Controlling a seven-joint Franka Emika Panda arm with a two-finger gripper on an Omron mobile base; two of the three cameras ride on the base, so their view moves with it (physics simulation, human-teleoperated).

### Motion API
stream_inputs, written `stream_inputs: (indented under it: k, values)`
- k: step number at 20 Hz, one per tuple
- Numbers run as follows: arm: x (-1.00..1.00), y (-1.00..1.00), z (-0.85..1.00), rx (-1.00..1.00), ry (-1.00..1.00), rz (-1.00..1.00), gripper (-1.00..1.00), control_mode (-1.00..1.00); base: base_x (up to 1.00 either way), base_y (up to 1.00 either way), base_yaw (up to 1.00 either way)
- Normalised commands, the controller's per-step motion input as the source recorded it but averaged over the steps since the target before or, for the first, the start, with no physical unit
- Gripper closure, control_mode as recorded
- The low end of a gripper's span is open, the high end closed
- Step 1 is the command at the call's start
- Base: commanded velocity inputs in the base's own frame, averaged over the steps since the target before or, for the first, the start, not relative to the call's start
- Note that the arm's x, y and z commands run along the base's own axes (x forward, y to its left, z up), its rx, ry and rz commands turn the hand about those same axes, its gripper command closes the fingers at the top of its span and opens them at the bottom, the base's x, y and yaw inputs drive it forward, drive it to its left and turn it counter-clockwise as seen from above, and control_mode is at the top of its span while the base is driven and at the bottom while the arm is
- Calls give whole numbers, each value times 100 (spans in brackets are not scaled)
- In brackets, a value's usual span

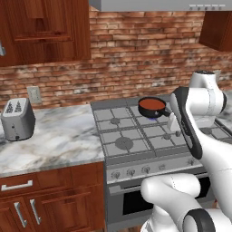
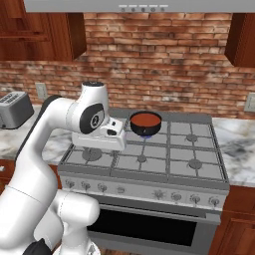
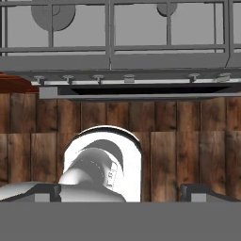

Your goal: Wait until the marinara sauce is simmered to a deep red color and then turn off the stove.

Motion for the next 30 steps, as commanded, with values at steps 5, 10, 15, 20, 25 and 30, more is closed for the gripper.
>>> stream_inputs:
  k: [5,10,15,20,25,30]
  values:
    - [0,0,0,0,0,0,-100,-100,0,0,0]
    - [-6,0,0,0,0,0,-100,-100,0,0,0]
    - [-9,-39,0,4,-1,0,-100,-100,0,0,0]
    - [-13,-72,-6,7,-1,1,-100,-100,0,0,0]
    - [-8,-74,-16,4,-4,3,-100,-100,0,0,0]
    - [-6,-57,-27,1,-5,5,-100,-100,0,0,0]
